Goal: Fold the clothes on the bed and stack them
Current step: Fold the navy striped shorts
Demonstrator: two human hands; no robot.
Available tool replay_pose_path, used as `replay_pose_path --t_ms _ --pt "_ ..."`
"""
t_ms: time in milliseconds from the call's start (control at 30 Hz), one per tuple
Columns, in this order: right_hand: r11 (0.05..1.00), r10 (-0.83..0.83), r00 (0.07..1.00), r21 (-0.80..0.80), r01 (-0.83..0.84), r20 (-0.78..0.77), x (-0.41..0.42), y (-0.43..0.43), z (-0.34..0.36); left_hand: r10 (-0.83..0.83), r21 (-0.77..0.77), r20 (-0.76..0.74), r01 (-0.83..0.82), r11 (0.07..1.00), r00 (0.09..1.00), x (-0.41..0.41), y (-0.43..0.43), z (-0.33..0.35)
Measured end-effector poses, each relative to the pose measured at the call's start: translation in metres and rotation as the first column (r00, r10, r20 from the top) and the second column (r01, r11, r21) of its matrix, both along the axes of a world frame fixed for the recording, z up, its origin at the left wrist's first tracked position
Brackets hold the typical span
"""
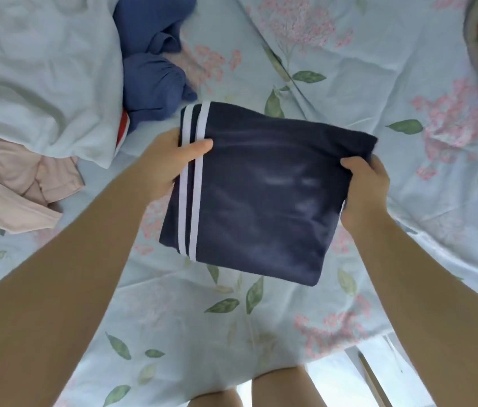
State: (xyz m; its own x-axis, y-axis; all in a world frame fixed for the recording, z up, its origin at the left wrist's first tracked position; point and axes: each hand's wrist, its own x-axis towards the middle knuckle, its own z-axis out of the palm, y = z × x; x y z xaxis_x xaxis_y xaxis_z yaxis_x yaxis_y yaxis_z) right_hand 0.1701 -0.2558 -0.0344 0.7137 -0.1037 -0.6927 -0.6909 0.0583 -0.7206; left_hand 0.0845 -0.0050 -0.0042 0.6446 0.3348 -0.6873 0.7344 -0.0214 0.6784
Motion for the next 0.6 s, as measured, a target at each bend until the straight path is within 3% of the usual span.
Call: replay_pose_path --t_ms 67,100,200,300,500,600 --pt "0.983 0.114 0.993 -0.139 -0.118 -0.037 -0.002 0.003 -0.012 0.006 0.229 -0.037 0.003 0.973 0.999 -0.001 -0.006 -0.026" --pt "0.970 0.159 0.983 -0.170 -0.173 -0.097 -0.009 0.006 -0.017 0.058 0.253 -0.105 -0.030 0.967 0.993 -0.007 -0.012 -0.036" --pt "0.909 0.259 0.936 -0.269 -0.319 -0.236 -0.041 0.005 -0.032 0.168 0.237 -0.249 -0.108 0.966 0.954 -0.036 -0.026 -0.057" --pt "0.912 0.273 0.907 -0.215 -0.350 -0.321 -0.062 0.002 -0.042 0.195 0.135 -0.244 -0.166 0.977 0.950 -0.052 -0.036 -0.062" --pt "0.875 0.428 0.860 -0.113 -0.472 -0.277 -0.074 0.001 -0.043 0.046 0.049 -0.191 -0.037 0.998 0.981 -0.062 -0.043 -0.064" --pt "0.848 0.470 0.837 -0.118 -0.516 -0.280 -0.079 -0.005 -0.039 0.072 -0.028 -0.213 -0.080 0.996 0.974 -0.075 -0.051 -0.058"
